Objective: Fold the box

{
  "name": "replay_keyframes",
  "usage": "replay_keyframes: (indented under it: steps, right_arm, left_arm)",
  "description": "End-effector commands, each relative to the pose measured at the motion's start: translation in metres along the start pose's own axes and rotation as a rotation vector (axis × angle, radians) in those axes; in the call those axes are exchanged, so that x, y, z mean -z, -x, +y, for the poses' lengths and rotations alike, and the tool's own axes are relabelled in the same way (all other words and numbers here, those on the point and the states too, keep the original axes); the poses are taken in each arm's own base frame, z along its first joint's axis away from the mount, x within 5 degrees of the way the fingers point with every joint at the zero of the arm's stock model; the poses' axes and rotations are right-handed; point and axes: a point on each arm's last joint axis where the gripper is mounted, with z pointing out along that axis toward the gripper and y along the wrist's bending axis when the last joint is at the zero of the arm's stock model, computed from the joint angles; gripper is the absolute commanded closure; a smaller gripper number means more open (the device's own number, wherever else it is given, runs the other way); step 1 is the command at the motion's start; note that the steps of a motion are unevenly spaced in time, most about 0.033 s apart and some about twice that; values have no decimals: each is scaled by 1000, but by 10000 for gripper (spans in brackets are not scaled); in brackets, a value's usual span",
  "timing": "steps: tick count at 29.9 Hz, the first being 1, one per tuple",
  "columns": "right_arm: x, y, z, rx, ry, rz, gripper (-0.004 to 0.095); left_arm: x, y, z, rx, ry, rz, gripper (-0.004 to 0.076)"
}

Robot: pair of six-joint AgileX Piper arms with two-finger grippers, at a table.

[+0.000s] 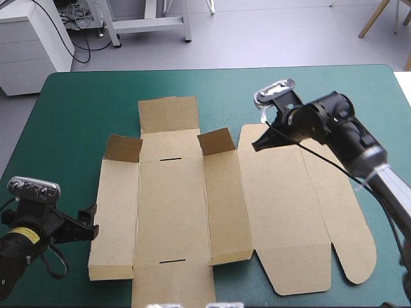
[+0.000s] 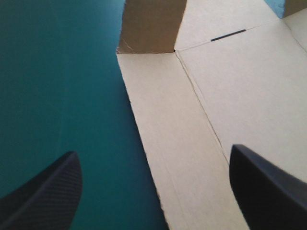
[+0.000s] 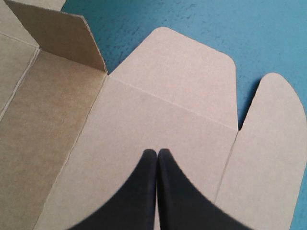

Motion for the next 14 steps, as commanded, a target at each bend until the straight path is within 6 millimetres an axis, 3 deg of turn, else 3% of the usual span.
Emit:
replay_keyframes:
  steps: [1,8,14]
  right_arm:
    - [37,-21,-2,-27,-26,-164,927]
    - [68,-77,5,-53,-28,-215,927]
    - [97,-105,8,-54,-38,-300,927]
  left_arm:
    - [-3,29,3,-26,25,-54,146]
    - [-24,34,9,-59,71,195,146]
    - [-29,38,24,-55,216,234,146]
